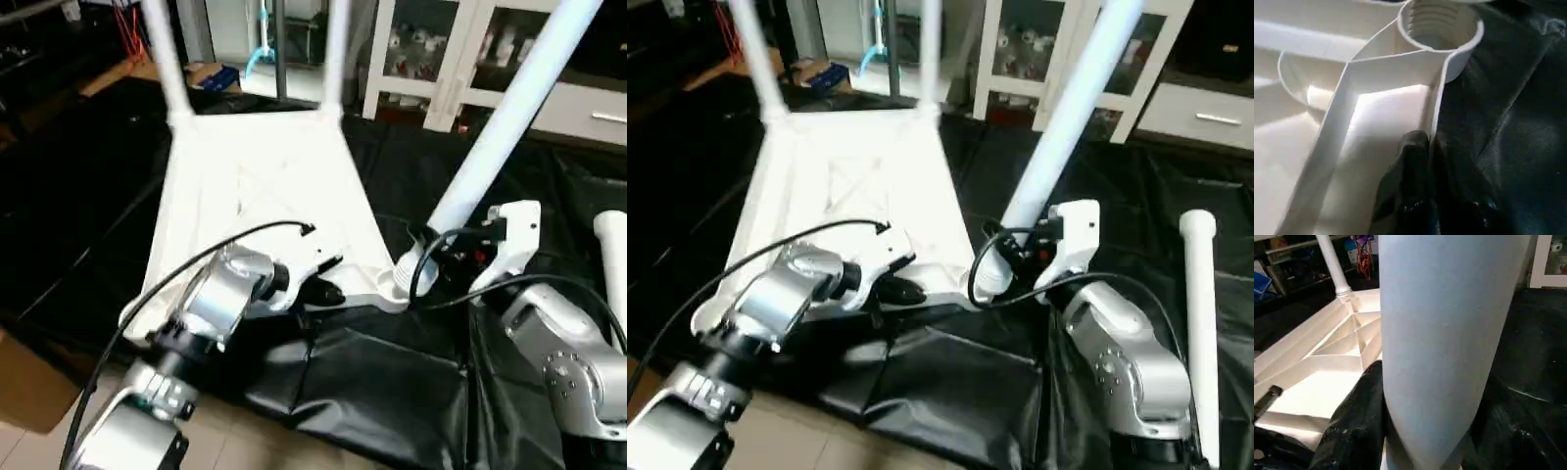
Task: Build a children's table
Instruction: Pick table leg, then insert table leg to table base
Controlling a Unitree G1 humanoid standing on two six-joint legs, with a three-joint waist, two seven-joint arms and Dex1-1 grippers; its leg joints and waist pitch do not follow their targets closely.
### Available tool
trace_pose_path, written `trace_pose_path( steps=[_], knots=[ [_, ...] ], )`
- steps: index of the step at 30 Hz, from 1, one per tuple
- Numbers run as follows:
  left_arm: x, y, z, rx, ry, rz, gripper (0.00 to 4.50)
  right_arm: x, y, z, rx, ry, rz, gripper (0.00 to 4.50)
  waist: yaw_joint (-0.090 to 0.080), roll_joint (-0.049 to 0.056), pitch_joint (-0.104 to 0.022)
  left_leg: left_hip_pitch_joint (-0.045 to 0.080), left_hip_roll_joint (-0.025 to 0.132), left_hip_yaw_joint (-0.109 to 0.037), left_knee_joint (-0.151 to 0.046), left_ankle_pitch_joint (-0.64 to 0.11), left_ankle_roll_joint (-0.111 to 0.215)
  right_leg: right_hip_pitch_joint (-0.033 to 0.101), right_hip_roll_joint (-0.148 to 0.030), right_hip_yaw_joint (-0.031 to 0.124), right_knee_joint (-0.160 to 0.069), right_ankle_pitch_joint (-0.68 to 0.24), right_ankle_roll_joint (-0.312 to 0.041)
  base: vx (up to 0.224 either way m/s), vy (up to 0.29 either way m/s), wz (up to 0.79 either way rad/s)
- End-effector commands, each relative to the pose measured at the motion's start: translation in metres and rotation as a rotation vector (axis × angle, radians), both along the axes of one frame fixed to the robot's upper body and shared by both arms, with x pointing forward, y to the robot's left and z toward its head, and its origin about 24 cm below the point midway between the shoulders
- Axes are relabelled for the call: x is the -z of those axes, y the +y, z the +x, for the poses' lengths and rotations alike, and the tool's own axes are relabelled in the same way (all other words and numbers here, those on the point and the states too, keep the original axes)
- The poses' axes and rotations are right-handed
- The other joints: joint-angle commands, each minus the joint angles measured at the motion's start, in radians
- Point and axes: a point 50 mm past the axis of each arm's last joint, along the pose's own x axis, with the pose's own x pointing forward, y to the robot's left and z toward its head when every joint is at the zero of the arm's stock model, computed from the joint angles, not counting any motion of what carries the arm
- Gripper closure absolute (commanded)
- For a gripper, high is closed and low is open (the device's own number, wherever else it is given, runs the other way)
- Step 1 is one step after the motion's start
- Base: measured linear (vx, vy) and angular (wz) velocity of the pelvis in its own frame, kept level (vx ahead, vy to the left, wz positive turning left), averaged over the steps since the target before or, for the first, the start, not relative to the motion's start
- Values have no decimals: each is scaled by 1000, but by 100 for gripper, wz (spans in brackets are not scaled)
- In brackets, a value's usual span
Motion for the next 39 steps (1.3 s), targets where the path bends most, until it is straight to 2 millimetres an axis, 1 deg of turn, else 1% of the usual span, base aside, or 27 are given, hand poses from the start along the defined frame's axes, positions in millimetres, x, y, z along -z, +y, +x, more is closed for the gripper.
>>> trace_pose_path(
  steps=[1, 2, 3, 4, 6, 7, 8, 9, 10, 12, 14, 15, 21, 22, 23, 26, 27, 28, 32, 35, 37, 38, 39],
  knots=[
    [16, 11, -5, -1, -2, 79, 401, -8, -2, 1, -5, -42, -5, 267, 11, -14, -51, 4, 73, -27, -78, -5, 149, 41, -62, 40, -60, 61, -320, 0, 0, 0],
    [16, 11, -5, 2, -5, 79, 387, -8, -2, 1, -5, -42, -5, 267, 11, -14, -51, 4, 73, -27, -78, -5, 149, 41, -62, 40, -60, 61, -320, 0, 0, 0],
    [13, 12, -7, 20, -16, 72, 378, -9, -2, 1, -9, -41, -5, 267, 11, -15, -52, 4, 74, -27, -78, -4, 142, 41, -61, 40, -58, 70, -319, 0, 0, 0],
    [9, 11, -8, 50, -55, 66, 379, -10, -1, 0, -16, -41, -2, 267, 11, -15, -51, 6, 74, -26, -78, -2, 139, 40, -61, 40, -58, 73, -319, 0, 0, 0],
    [4, 13, -9, 93, -104, 60, 376, -11, -1, -1, -28, -43, -11, 267, 11, -14, -54, 6, 71, -26, -76, 15, 142, 40, -60, 41, -55, 96, -316, 0, 0, 0],
    [2, 13, -9, 111, -127, 58, 354, -11, 0, -1, -33, -44, -12, 267, 14, -13, -57, 6, 72, -26, -73, 37, 148, 40, -59, 40, -52, 122, -317, 0, 0, 0],
    [2, 13, -9, 111, -129, 58, 354, -11, 0, -1, -33, -45, -12, 267, 14, -13, -57, 6, 72, -26, -73, 37, 148, 40, -59, 40, -52, 122, -317, 0, 0, 0],
    [0, 14, -10, 137, -165, 54, 342, -12, 1, -2, -43, -50, -9, 267, 19, -12, -57, 8, 72, -25, -71, 61, 157, 38, -59, 40, -48, 153, -322, 0, 0, 0],
    [0, 14, -10, 142, -162, 51, 336, -12, 1, -2, -46, -51, -6, 267, 23, -15, -58, 9, 74, -24, -71, 74, 162, 37, -58, 40, -46, 163, -322, 0, 0, 0],
    [3, 17, -10, 151, -176, 63, 336, -13, 3, -2, -63, -57, -1, 267, 33, -15, -57, 10, 73, -22, -69, 91, 167, 35, -58, 40, -42, 175, -323, 0, 0, 0],
    [4, 17, -9, 143, -179, 59, 336, -14, 3, -2, -69, -58, 0, 267, 36, -15, -58, 11, 73, -21, -68, 93, 167, 35, -59, 40, -42, 177, -323, 0, 0, 0],
    [4, 17, -7, 125, -179, 48, 336, -14, 4, -3, -79, -61, 3, 267, 40, -17, -57, 11, 72, -20, -67, 95, 166, 35, -59, 40, -41, 174, -324, 0, 0, 0],
    [5, 10, -6, 146, -177, -18, 336, -15, 5, -4, -94, -63, 2, 267, 51, -17, -57, 12, 71, -18, -68, 76, 142, 35, -59, 42, -42, 150, -320, 0, 0, 0],
    [6, 9, -6, 146, -170, -26, 336, -15, 5, -4, -95, -63, 1, 267, 51, -18, -57, 12, 71, -18, -68, 74, 141, 35, -58, 42, -42, 151, -319, 0, 0, 0],
    [7, 7, -6, 145, -166, -36, 336, -15, 5, -5, -98, -63, 0, 267, 52, -16, -57, 11, 70, -18, -68, 69, 137, 35, -59, 42, -42, 149, -319, 0, 0, 0],
    [10, -1, -5, 133, -162, -64, 336, -15, 5, -5, -99, -64, -1, 267, 53, -16, -56, 11, 71, -18, -68, 48, 127, 36, -60, 44, -44, 137, -318, 0, 0, 0],
    [11, -4, -3, 138, -182, -63, 336, -15, 5, -5, -100, -66, -2, 267, 53, -18, -56, 10, 70, -17, -69, 39, 124, 38, -60, 44, -45, 131, -317, 0, 0, 0],
    [11, -4, -3, 139, -183, -63, 336, -15, 5, -5, -100, -66, -2, 267, 53, -16, -57, 10, 70, -18, -68, 37, 121, 38, -59, 44, -45, 131, -314, 0, 0, 0],
    [14, -7, -1, 156, -192, -54, 336, -16, 5, -7, -103, -67, -4, 267, 52, -17, -58, 9, 70, -20, -68, 35, 120, 39, -59, 44, -45, 139, -313, 0, 0, 0],
    [14, -9, 1, 166, -197, -46, 336, -16, 5, -7, -107, -67, -5, 267, 52, -13, -58, 10, 70, -21, -68, 33, 119, 39, -59, 44, -44, 140, -312, 0, 0, 0],
    [18, -8, 3, 181, -201, -13, 336, -16, 5, -7, -107, -67, -10, 267, 52, -12, -58, 11, 69, -21, -67, 35, 120, 39, -58, 44, -45, 148, -311, 0, 0, 0],
    [18, -8, 3, 181, -201, -13, 336, -16, 5, -7, -107, -67, -10, 267, 51, -13, -59, 11, 69, -20, -68, 31, 119, 39, -58, 44, -44, 149, -311, 0, 0, 0],
    [23, -5, 4, 197, -199, 25, 336, -16, 4, -7, -104, -67, -13, 267, 52, -10, -59, 11, 70, -21, -67, 32, 118, 40, -60, 44, -43, 156, -315, 0, 0, 0]
  ],
)
